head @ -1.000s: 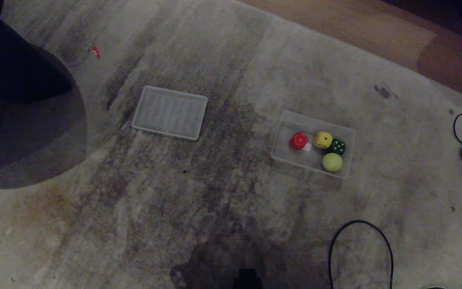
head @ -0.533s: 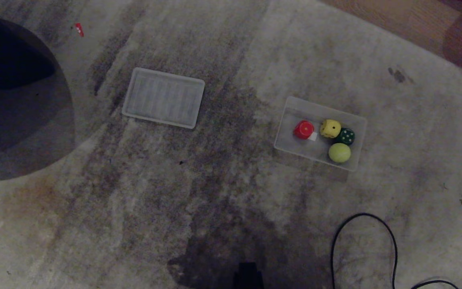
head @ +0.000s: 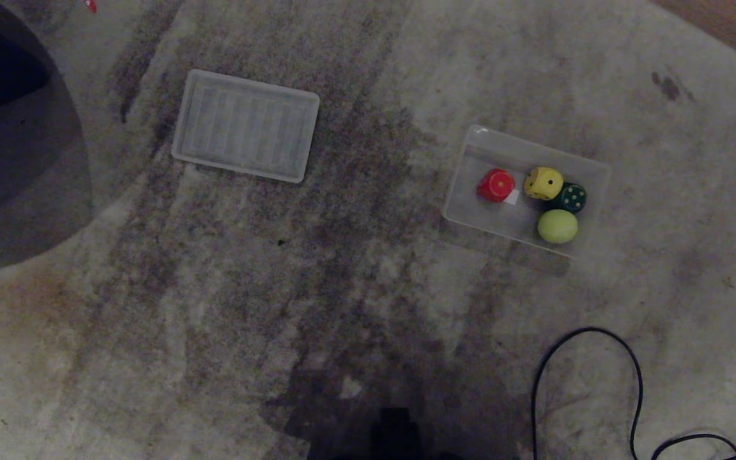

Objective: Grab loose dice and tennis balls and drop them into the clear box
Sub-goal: Put the toys in the box

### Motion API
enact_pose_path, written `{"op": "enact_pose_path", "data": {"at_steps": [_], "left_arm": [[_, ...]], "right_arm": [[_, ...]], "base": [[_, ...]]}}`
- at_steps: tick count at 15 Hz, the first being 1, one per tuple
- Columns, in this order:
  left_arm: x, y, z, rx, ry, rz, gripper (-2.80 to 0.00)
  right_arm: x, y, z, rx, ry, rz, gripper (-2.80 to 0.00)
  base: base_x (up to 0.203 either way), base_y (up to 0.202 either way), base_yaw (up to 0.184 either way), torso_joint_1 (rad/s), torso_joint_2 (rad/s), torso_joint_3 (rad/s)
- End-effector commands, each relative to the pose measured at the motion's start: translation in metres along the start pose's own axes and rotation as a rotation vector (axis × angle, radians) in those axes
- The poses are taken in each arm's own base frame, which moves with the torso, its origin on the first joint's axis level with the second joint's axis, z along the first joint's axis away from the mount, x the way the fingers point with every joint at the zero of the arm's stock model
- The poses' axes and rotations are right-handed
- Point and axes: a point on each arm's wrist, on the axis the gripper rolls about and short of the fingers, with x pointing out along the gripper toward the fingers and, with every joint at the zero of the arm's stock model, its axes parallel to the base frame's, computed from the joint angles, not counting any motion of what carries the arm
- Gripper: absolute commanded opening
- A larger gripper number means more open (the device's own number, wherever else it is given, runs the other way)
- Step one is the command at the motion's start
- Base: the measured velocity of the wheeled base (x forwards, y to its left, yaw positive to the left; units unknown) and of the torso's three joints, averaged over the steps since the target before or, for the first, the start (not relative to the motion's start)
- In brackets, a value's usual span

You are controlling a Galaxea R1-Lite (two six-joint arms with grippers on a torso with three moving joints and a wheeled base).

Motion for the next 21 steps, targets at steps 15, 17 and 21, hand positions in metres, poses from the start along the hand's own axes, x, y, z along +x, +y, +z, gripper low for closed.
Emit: {"op": "enact_pose_path", "data": {"at_steps": [15, 17, 21], "left_arm": [[0.0, 0.0, 0.0, -0.017, 0.002, 0.007, -2.8], [0.0, 0.0, 0.0, -0.015, 0.002, 0.007, -2.8], [0.0, 0.0, 0.0, -0.017, 0.002, 0.007, -2.8]], "right_arm": [[0.046, 0.009, 0.084, 0.102, 0.247, -0.012, -2.8], [0.087, 0.013, 0.1, 0.159, 0.326, -0.027, -2.8], [0.178, 0.025, 0.101, 0.255, 0.377, -0.01, -2.8]], "base": [[0.0, 0.0, 0.0, 0.0, 0.0, -0.017], [0.0, 0.0, 0.0, 0.0, 0.0, 0.0], [0.0, 0.0, 0.0, 0.0, 0.0, 0.0]]}}
